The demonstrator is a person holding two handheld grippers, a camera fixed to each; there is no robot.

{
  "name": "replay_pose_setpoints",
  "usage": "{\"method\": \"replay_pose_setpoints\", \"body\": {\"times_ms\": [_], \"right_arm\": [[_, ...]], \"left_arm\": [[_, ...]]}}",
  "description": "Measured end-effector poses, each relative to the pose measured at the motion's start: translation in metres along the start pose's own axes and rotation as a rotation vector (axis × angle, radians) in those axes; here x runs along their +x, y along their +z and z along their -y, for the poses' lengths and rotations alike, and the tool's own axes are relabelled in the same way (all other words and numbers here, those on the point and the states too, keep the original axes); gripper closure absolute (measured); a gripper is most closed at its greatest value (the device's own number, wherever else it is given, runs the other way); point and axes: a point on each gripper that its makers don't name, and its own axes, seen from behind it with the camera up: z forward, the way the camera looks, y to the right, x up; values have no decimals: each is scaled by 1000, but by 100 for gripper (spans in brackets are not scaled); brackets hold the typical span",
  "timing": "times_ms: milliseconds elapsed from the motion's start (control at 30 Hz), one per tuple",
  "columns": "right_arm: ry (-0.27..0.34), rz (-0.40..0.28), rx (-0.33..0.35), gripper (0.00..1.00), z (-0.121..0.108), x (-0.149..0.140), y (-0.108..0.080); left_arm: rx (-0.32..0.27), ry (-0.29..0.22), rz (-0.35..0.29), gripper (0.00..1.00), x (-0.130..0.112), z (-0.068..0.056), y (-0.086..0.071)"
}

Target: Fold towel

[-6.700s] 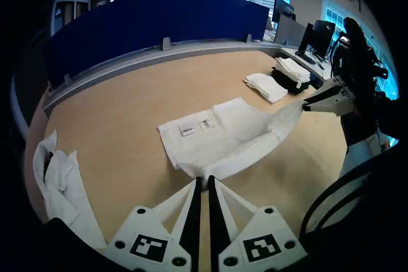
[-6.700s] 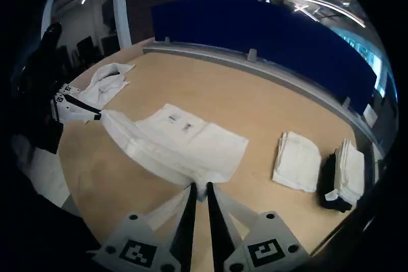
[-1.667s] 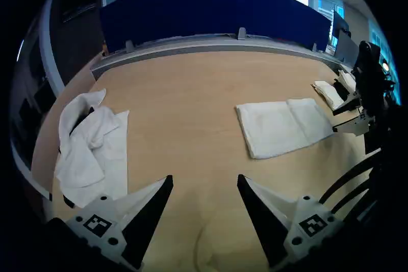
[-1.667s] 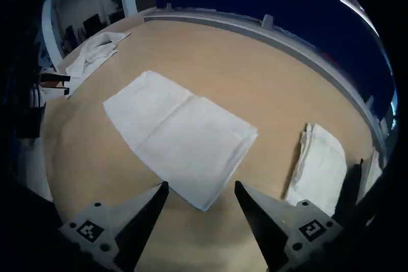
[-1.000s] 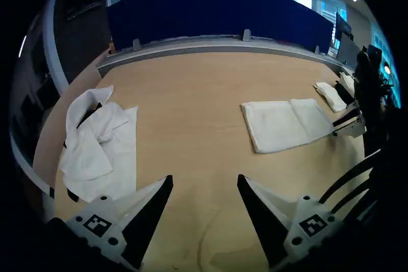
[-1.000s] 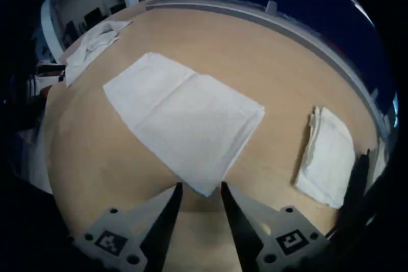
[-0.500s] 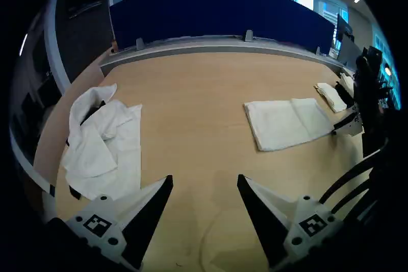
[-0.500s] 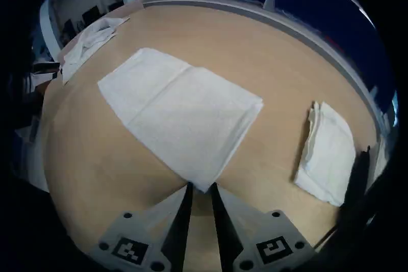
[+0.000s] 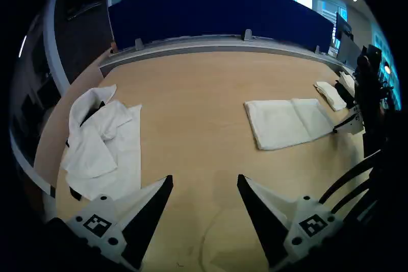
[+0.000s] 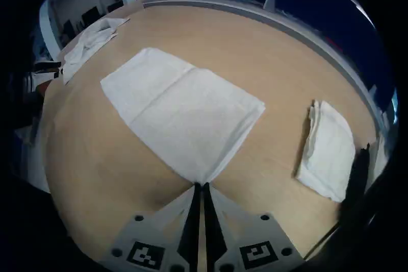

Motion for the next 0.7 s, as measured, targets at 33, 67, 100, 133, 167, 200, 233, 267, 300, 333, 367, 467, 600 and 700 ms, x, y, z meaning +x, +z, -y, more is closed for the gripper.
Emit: {"method": "replay_pose_setpoints", "body": {"times_ms": [33, 67, 100, 133, 167, 200, 233, 267, 300, 333, 367, 467, 600, 700], "right_arm": [[5, -1, 1, 96, 1, 1, -1], [10, -2, 3, 96, 1, 1, -2], [14, -3, 4, 96, 2, 2, -2], [16, -8, 2, 96, 2, 4, -3], [18, -12, 0, 96, 2, 5, -4], [20, -16, -1, 96, 2, 7, -5], [20, -21, -2, 96, 2, 9, -7], [20, -26, -2, 96, 2, 11, -8], [20, -31, -3, 96, 3, 13, -10], [19, -40, -4, 96, 3, 17, -12], [19, -48, -5, 96, 3, 20, -15], [13, -77, -8, 96, 4, 34, -22], [0, -117, -11, 96, 7, 56, -32], [-18, -143, -8, 96, 11, 72, -39]], "left_arm": [[-1, 0, 0, 6, 0, 0, 0], [-2, 0, 0, 6, 1, 0, 0], [-2, 0, -1, 6, 1, -1, 0], [-4, 0, -1, 6, 2, -1, 0], [-5, -1, -1, 6, 2, -1, 0], [-6, -2, -2, 6, 2, -1, 0], [-6, -2, -3, 6, 3, -1, 0], [-7, -2, -3, 6, 3, -1, 0], [-7, -2, -4, 6, 3, -1, -1], [-7, -1, -5, 6, 3, -1, -1], [-8, -1, -6, 6, 4, -2, -2], [-8, -1, -7, 6, 5, -1, -3], [-9, -4, -13, 6, 6, -1, -5], [-10, -6, -18, 6, 8, 0, -6]]}}
